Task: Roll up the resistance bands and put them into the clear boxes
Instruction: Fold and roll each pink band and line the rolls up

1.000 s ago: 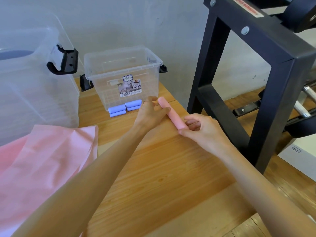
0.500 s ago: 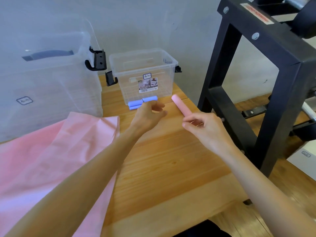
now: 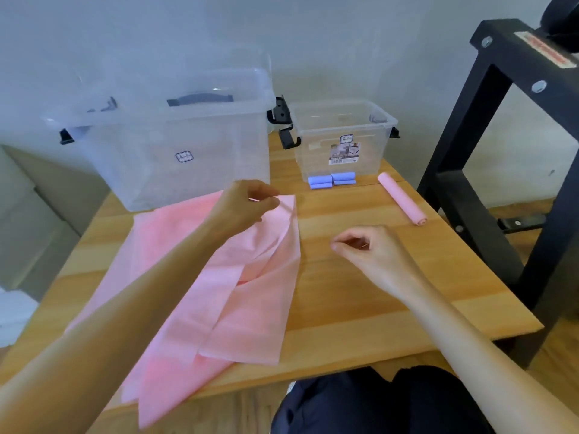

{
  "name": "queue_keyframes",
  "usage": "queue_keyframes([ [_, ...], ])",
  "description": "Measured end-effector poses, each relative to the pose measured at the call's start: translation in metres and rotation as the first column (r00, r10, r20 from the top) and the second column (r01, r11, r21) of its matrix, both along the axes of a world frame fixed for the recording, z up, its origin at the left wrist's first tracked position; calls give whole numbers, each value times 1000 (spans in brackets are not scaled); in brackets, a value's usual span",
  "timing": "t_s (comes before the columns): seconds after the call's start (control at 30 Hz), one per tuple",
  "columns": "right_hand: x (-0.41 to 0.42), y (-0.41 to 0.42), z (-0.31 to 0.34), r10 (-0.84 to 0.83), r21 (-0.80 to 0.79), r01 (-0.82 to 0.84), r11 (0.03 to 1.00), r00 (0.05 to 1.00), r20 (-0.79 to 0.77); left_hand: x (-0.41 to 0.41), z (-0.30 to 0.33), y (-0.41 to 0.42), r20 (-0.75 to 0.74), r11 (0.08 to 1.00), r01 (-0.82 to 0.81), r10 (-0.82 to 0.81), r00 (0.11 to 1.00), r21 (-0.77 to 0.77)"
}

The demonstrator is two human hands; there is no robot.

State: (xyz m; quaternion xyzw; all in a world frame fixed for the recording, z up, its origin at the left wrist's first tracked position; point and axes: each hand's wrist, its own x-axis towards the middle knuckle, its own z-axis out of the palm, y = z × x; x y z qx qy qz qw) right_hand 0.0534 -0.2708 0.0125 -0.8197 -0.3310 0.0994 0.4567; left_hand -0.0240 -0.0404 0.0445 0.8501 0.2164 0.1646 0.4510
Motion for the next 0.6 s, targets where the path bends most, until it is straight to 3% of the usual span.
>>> queue_keyframes([
  [0.37,-72,45,-9,163,-55,-164,985,986,-25,-131,-25,65,-19,983,-176,175,984,-56],
  [0.5,-94,60,-17,193,-29,-194,980,980,-55,-171,-41,81,-48,974,-229,228,972,-2],
  [0.6,-107,72,-23,147,-32,-150,988,986,-82,-191,-54,88,-128,955,-270,286,950,125],
])
